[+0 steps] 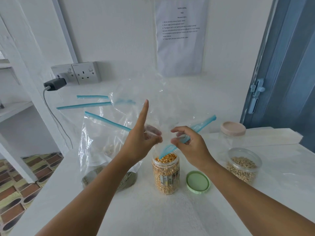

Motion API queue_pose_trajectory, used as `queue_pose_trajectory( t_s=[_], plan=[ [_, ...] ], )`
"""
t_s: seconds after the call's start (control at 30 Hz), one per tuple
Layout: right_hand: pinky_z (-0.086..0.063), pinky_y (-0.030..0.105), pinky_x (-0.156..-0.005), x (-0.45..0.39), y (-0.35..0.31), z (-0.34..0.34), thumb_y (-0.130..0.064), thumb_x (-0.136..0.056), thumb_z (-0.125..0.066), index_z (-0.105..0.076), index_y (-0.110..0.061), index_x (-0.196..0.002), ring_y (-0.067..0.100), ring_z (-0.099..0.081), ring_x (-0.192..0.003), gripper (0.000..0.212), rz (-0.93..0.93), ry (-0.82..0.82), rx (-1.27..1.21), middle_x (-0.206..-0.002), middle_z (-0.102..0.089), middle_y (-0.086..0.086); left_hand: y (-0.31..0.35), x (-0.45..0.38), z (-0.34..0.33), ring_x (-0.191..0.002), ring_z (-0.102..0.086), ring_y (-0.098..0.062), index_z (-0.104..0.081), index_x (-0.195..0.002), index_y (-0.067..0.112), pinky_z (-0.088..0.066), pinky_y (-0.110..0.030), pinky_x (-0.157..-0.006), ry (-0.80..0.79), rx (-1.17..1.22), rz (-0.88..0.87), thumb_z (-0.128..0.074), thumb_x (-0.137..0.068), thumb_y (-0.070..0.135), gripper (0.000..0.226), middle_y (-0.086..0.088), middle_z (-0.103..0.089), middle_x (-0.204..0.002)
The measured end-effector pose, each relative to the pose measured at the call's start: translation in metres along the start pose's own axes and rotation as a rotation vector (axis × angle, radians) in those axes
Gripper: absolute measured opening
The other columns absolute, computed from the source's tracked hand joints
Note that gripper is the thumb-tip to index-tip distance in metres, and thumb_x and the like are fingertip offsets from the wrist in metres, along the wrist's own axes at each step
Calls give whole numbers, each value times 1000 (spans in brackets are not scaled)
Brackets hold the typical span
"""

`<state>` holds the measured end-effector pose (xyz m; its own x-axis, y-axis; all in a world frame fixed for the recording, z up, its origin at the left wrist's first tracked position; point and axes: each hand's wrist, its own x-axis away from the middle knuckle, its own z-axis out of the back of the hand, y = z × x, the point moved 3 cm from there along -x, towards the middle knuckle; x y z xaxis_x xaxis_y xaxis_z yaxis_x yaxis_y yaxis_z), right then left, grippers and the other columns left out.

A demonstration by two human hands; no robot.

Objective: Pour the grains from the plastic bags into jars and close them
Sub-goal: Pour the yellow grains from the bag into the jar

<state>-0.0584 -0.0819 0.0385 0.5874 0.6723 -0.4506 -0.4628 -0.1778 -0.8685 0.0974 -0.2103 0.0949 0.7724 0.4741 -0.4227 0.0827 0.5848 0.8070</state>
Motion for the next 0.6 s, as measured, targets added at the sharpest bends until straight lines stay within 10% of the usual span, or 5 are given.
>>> queue_pose_trajectory(
  t_s=[0.2, 0.37, 0.6],
  plan=[
    [-53, 25, -100, 1, 7, 1, -21, -88, -82, -72, -44, -111, 11, -62, -117, 34, -37, -80, -21, -118, -68, -13, -2, -4, 2, -76, -73, -14, -18, -163, 42, -62, -32, -87, 141, -96, -38, -84, -87, 12, 105, 4, -72, -79],
    [-50, 37, -109, 4, 11, -2, -25, -87, -83, -69, -49, -113, 9, -62, -116, 38, -58, -75, -9, -120, -67, -7, -3, -9, -5, -94, -77, -17, -5, -163, 49, -59, -45, -99, 4, 15, -20, -69, -97, 3, 103, 5, -78, -105],
    [-53, 39, -103, 2, 7, -3, -23, -89, -81, -68, -46, -108, 7, -65, -106, 33, -42, 20, 13, -103, -70, -16, 11, -4, -13, -87, -74, -10, -21, -162, 42, -59, -23, -89, 111, -75, -105, -86, -85, 16, 104, 8, -74, -89]
  ],
)
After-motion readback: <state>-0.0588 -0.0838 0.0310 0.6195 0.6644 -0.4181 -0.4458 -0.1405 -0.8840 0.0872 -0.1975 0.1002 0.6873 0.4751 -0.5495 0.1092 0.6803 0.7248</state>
